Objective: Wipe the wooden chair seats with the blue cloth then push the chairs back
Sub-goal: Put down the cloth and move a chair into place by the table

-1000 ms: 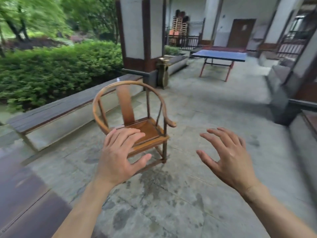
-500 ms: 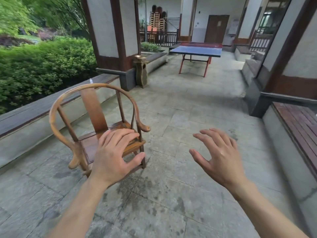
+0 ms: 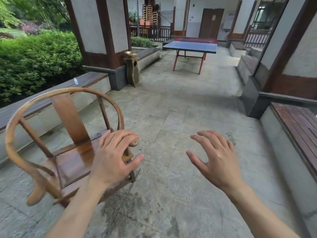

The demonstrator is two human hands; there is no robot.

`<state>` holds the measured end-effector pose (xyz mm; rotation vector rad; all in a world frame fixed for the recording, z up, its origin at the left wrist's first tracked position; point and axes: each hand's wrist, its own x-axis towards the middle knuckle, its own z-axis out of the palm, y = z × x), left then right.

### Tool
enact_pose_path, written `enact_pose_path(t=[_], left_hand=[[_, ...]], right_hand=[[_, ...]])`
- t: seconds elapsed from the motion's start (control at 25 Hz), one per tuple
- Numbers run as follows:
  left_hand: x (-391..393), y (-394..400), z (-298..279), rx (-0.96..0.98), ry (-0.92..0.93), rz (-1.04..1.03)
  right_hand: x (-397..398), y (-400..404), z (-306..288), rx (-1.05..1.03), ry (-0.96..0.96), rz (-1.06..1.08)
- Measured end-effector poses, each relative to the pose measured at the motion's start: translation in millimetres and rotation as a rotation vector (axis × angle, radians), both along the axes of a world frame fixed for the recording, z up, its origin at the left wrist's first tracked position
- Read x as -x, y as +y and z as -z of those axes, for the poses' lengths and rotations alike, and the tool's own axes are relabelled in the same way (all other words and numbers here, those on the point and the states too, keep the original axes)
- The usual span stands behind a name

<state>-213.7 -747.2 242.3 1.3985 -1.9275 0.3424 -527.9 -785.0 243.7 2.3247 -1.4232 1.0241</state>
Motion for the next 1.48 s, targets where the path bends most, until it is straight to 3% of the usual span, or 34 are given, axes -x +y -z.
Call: enact_pose_path(t=[0.56,1.08,1.48], left_hand=[[-6.3,-326.0,-3.6,-0.024,0.026,0.017],[18.9,-615.1,-11.7,0.03,0.072,-0.198],[-53.0,-769.6,17.6,0.029,0.056,-0.37]], right_hand=[[-17.3,-314.4,-6.2,0.003,0.01,0.004],[-0.3,-665.4,-12.9,-0.007,0.03,-0.191],[-105.3,-866.5,8.0,-0.05,0.027,-0.386]])
